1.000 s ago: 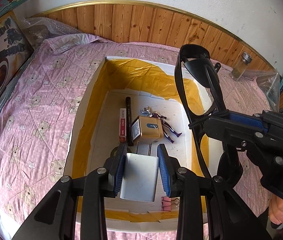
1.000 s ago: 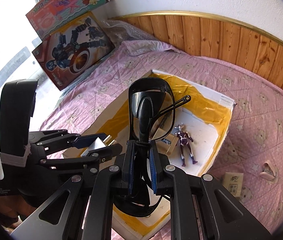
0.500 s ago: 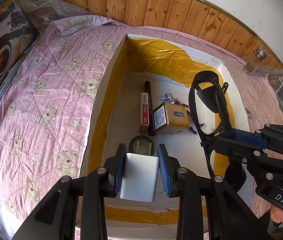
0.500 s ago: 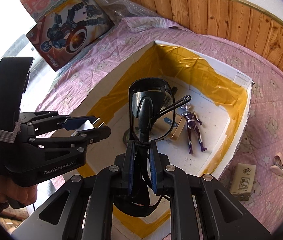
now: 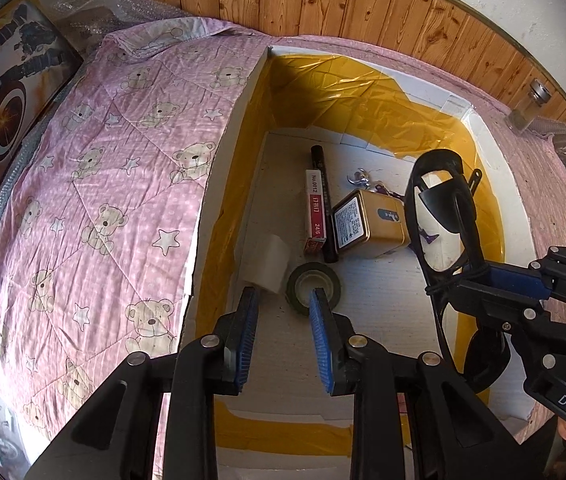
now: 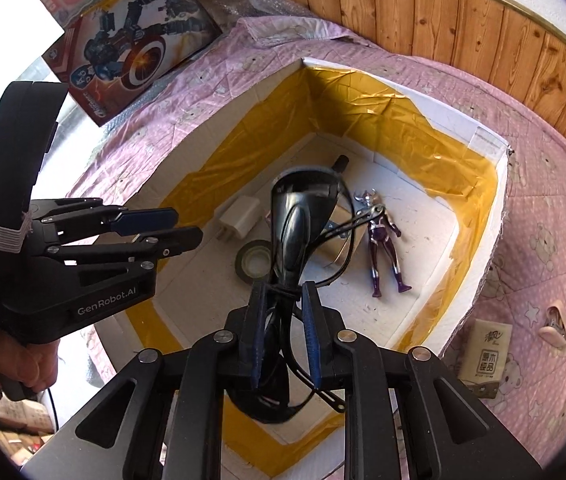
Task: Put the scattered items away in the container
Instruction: 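Open left tool to drop charger while right tool releases glasses into box, then withdraw both tools from box toward tissue pack and pink stapler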
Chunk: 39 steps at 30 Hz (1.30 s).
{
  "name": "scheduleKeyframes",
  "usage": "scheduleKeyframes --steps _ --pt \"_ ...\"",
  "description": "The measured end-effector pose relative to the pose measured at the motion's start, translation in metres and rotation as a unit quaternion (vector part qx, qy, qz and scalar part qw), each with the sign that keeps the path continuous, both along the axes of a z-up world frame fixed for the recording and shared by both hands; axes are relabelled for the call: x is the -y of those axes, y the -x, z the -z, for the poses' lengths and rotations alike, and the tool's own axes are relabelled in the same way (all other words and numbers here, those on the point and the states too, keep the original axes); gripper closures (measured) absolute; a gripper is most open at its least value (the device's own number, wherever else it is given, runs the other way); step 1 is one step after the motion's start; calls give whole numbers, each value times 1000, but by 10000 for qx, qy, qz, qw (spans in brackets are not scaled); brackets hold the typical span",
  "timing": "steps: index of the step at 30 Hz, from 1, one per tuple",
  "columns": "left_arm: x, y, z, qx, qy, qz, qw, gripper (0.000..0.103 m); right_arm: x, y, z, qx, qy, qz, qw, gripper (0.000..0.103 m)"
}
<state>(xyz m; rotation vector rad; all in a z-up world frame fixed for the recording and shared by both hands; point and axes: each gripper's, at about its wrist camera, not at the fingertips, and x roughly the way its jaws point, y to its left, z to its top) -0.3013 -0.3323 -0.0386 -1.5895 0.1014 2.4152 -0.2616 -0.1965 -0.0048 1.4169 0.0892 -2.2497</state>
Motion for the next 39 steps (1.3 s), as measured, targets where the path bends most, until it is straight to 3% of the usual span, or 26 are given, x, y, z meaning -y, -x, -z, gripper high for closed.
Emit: scheduleKeyframes --steps 1,3,6,39 --pt "0 0 0 9 16 6 10000 74 -2 0 -2 -15 28 30 10000 65" --pt "-1 1 -1 9 33 24 10000 71 -5 0 -6 -72 58 103 9999 63" --pt "3 1 -4 -20 -28 -56 10000 65 -10 0 -11 -86 106 137 9998 63" --pt "-10 -37 -35 -155 -69 231 9996 65 -14 -37 -34 -262 104 153 9995 59"
